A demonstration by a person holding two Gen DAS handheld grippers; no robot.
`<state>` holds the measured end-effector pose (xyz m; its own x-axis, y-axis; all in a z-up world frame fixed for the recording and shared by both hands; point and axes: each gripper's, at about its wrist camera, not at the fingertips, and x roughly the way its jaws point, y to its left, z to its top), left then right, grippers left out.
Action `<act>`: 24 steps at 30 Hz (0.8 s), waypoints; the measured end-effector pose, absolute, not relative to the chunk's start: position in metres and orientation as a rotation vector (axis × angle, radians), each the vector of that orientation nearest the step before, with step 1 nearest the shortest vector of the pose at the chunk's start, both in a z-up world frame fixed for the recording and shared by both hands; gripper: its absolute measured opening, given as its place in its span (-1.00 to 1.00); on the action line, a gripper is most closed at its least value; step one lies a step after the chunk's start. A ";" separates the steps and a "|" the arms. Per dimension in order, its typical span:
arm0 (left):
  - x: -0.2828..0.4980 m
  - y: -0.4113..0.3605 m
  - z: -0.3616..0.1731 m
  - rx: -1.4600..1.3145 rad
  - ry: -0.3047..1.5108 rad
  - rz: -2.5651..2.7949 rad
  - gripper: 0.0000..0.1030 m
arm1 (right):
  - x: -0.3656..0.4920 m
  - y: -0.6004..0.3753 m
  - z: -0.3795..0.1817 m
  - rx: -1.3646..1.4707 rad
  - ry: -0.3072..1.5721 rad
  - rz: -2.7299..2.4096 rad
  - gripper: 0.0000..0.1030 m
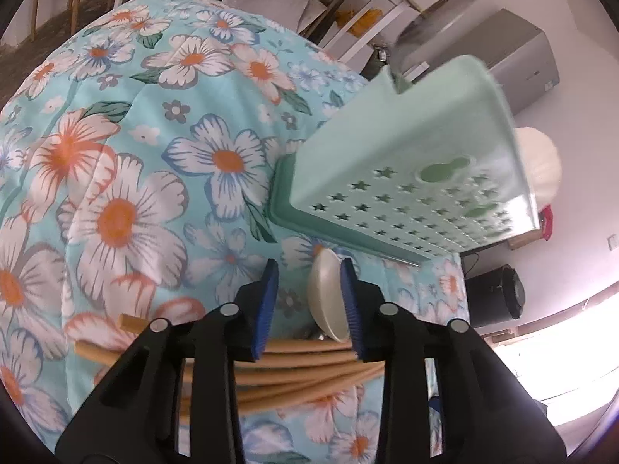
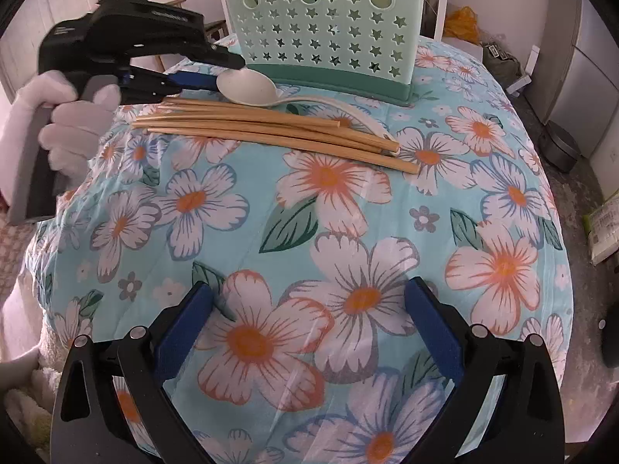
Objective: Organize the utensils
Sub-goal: 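Grasp the white plastic spoon with the left tool, then lift the white spoon with the left tool while the right tool moves to the chopsticks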
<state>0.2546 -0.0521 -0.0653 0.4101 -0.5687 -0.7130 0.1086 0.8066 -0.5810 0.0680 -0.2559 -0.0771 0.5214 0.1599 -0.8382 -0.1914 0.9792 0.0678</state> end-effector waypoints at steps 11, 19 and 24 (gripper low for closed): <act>0.243 -0.040 -0.046 -0.490 0.968 -0.462 -0.91 | 0.061 -0.258 -0.078 -0.027 0.971 0.216 0.88; 0.206 -0.019 -0.014 -0.476 0.877 -0.514 -0.92 | 0.057 -0.261 -0.078 -0.006 0.943 0.216 0.88; 0.180 -0.006 0.000 -0.483 0.825 -0.542 -0.92 | 0.056 -0.262 -0.078 -0.007 0.929 0.213 0.88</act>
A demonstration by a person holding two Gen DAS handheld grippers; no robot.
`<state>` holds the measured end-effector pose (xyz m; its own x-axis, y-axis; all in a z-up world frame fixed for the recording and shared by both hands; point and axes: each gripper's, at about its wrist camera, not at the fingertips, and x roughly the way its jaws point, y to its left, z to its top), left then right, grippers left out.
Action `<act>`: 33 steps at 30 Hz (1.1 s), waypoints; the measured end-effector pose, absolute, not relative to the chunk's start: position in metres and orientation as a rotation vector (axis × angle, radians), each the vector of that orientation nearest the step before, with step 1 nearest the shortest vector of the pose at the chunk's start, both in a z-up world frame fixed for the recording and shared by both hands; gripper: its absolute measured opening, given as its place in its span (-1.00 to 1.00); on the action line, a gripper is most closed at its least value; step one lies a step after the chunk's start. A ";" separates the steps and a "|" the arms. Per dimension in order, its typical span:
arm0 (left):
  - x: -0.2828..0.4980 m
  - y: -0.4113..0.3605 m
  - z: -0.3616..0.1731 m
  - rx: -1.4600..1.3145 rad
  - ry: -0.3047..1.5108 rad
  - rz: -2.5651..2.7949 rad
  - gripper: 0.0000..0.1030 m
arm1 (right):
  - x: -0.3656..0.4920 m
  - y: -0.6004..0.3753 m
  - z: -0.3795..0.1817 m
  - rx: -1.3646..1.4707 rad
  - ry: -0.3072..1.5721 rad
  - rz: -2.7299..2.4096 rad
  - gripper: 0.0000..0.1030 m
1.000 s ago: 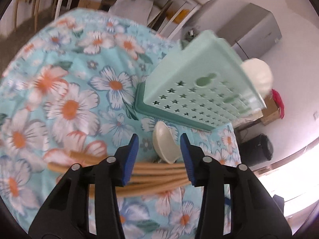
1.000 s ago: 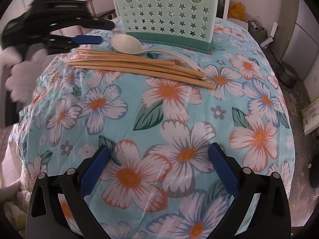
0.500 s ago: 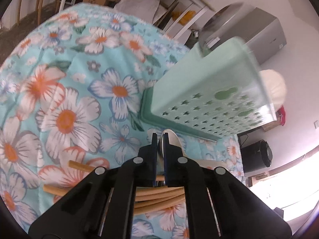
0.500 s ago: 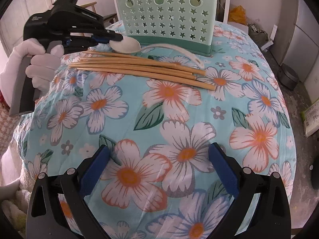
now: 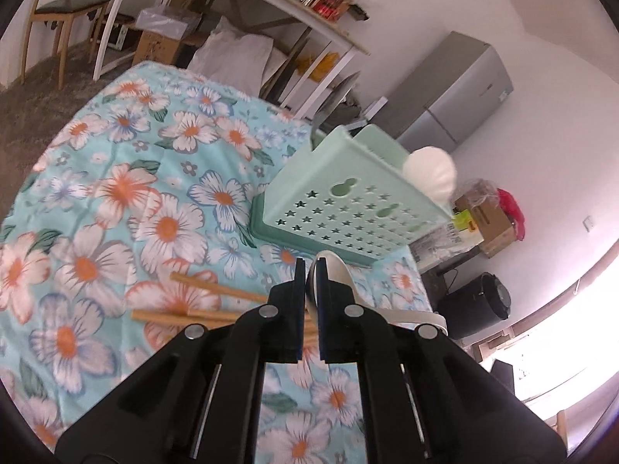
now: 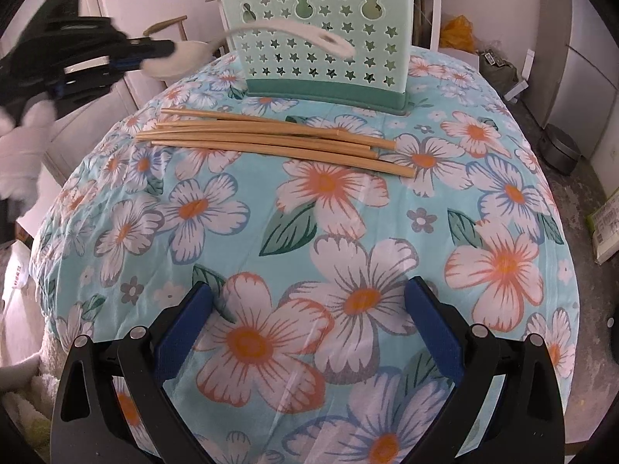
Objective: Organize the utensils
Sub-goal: 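Lift the white spoon with the left tool while the right tool moves to the chopsticks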
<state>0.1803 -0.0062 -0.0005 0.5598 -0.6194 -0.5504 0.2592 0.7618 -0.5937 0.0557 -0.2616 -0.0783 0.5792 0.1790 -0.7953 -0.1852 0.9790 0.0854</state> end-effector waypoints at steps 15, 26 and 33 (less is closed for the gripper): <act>0.112 0.067 0.025 -0.599 0.621 -0.519 -0.92 | 0.053 -0.274 -0.075 0.102 0.897 0.216 0.88; 0.100 0.101 0.029 -0.665 0.546 -0.468 -0.92 | 0.055 -0.279 -0.041 0.136 0.809 0.232 0.22; 0.099 0.112 0.026 -0.707 0.516 -0.447 -0.92 | 0.103 -0.259 -0.021 0.079 0.773 0.304 -0.14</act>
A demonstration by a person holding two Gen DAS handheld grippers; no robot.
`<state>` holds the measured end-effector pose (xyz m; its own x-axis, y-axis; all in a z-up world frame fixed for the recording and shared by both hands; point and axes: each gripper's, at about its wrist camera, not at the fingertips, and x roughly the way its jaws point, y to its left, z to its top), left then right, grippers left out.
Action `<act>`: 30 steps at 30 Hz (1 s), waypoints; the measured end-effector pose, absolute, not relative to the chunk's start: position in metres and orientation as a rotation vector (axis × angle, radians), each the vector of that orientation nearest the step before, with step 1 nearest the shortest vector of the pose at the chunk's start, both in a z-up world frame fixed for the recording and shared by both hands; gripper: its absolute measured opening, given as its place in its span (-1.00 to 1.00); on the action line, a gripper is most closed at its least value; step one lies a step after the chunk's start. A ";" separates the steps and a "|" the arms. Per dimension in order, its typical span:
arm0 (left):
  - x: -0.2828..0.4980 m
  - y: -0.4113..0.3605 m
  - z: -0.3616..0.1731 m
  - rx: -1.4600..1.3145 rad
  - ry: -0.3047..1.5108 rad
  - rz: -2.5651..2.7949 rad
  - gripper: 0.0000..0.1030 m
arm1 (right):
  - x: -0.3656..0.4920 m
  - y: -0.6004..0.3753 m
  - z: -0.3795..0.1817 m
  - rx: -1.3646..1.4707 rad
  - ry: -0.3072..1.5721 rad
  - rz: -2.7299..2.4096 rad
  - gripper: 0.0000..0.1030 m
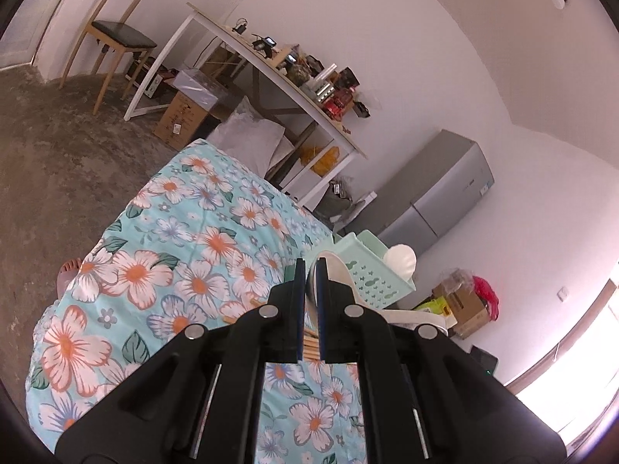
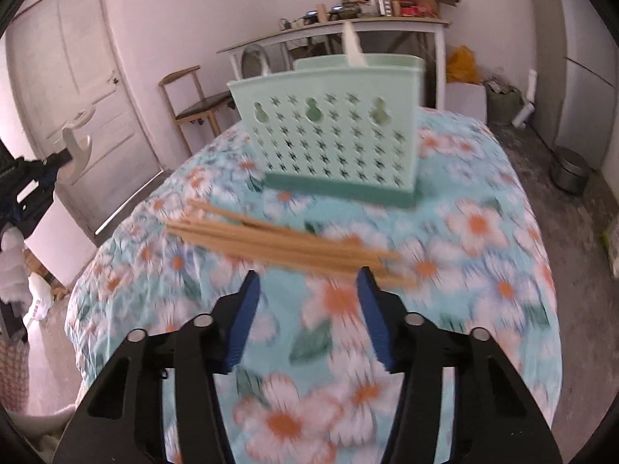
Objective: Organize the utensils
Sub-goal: 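Lift the white spoon with the left tool while the right tool moves to the chopsticks, then close the right tool on the bundle of wooden chopsticks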
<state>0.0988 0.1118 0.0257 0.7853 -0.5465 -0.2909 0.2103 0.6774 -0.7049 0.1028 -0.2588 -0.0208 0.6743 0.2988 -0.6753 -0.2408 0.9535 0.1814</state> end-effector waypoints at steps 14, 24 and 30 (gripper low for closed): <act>0.112 0.124 0.006 -0.736 0.533 -0.424 -0.92 | 0.192 -0.232 -0.067 0.185 0.945 0.354 -0.63; 0.109 0.128 0.001 -0.753 0.537 -0.428 -0.92 | 0.149 -0.212 -0.068 0.065 0.919 0.389 -0.63; 0.107 0.130 -0.001 -0.759 0.533 -0.424 -0.92 | 0.127 -0.214 -0.065 0.050 0.920 0.399 -0.63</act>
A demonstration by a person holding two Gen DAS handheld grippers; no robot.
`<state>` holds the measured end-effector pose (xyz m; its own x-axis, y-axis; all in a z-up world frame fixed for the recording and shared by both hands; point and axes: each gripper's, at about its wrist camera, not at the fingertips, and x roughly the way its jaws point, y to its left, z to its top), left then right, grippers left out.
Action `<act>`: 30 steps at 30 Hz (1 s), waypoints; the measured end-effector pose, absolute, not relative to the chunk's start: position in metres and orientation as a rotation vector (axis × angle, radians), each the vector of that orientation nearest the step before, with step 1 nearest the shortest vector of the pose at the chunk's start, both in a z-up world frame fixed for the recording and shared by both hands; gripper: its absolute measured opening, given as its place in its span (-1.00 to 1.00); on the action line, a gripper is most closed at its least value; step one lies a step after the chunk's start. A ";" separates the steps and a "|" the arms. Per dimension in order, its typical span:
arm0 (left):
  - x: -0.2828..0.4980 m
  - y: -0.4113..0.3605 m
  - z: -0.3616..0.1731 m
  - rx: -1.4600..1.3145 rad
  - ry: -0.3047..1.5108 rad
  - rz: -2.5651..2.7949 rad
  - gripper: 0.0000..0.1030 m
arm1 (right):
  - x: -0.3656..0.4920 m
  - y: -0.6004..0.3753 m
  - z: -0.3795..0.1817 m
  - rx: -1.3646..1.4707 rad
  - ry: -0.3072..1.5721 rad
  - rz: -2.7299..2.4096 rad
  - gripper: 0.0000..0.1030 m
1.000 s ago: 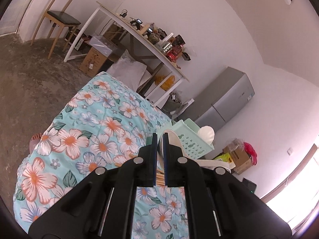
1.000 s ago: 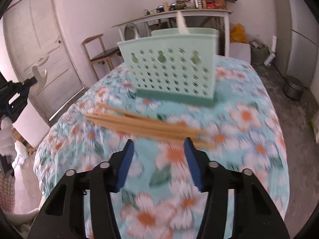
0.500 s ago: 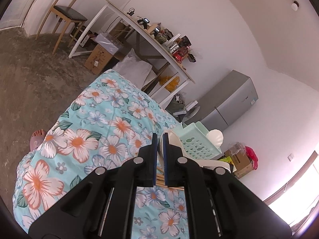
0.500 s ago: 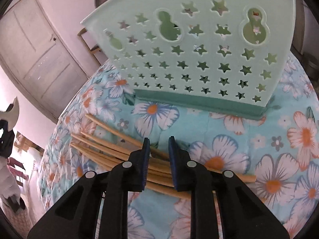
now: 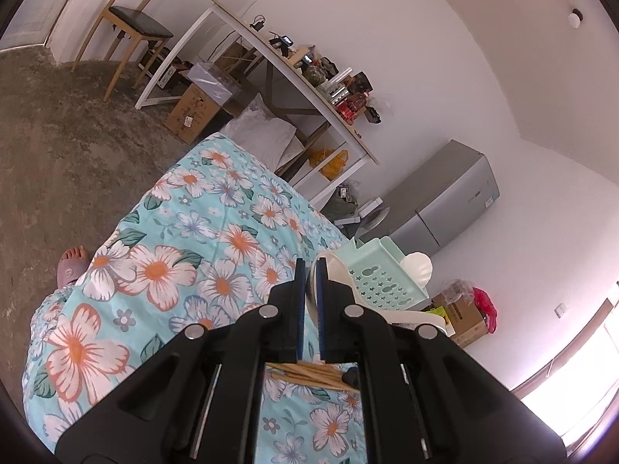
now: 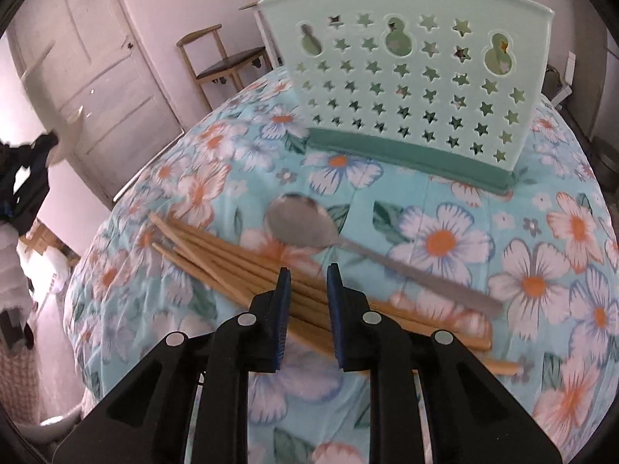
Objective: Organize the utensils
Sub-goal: 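Close the right tool on the bundle of wooden chopsticks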
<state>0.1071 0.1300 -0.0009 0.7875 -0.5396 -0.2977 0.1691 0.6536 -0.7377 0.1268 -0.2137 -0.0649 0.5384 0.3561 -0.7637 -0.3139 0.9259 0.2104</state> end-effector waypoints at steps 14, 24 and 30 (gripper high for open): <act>0.107 0.131 -0.006 -0.764 0.537 -0.414 -0.91 | 0.157 -0.211 -0.035 -0.187 0.872 0.420 -0.43; 0.117 0.130 -0.014 -0.762 0.558 -0.396 -0.91 | 0.169 -0.179 -0.064 -0.613 0.939 0.555 -0.31; 0.125 0.131 -0.016 -0.760 0.564 -0.385 -0.91 | 0.179 -0.161 -0.066 -0.654 0.900 0.590 -0.31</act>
